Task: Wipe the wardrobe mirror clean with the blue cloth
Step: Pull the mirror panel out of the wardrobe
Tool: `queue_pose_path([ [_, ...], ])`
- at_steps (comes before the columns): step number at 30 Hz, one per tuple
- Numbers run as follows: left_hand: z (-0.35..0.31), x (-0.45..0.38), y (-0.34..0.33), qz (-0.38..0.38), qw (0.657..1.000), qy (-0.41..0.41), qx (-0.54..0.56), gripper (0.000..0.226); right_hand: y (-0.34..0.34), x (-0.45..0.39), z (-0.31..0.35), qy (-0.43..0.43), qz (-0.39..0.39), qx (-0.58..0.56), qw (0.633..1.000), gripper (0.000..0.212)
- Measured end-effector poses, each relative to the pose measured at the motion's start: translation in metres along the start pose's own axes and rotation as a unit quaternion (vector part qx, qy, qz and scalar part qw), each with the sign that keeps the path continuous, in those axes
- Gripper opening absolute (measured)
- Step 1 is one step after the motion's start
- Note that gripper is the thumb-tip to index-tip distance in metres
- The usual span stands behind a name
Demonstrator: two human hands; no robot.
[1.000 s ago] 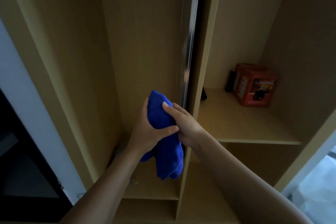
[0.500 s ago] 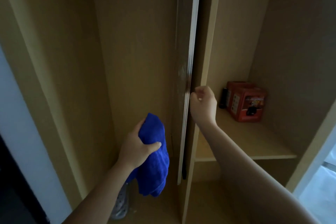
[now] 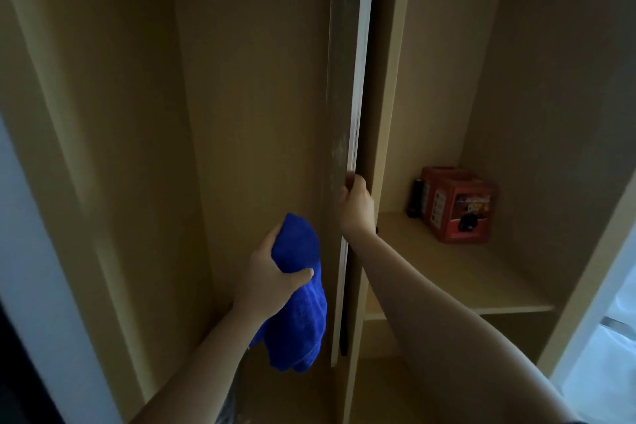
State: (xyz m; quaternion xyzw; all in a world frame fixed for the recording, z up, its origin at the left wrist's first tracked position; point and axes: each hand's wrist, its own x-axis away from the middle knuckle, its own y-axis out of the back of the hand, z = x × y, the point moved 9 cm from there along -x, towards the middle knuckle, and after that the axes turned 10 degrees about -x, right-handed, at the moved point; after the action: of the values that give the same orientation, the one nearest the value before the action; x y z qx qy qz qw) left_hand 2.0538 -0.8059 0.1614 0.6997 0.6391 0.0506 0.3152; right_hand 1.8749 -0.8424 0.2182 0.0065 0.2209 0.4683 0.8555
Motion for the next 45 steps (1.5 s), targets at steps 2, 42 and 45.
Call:
queue_pose_path([
  [2,-0.008,-0.003,-0.002,-0.003,1.000,-0.007,0.003,0.082,0.000,-0.001,-0.002,-0.003,0.001,0.004,1.000,0.034],
  [42,-0.080,0.162,-0.033,-0.074,0.991,-0.011,-0.114,0.066,0.118,0.177,0.039,0.046,0.069,0.037,0.996,0.039],
  [45,-0.089,0.178,-0.034,-0.075,0.990,-0.008,-0.115,0.066,0.130,0.190,0.042,0.047,0.069,0.026,0.996,0.037],
])
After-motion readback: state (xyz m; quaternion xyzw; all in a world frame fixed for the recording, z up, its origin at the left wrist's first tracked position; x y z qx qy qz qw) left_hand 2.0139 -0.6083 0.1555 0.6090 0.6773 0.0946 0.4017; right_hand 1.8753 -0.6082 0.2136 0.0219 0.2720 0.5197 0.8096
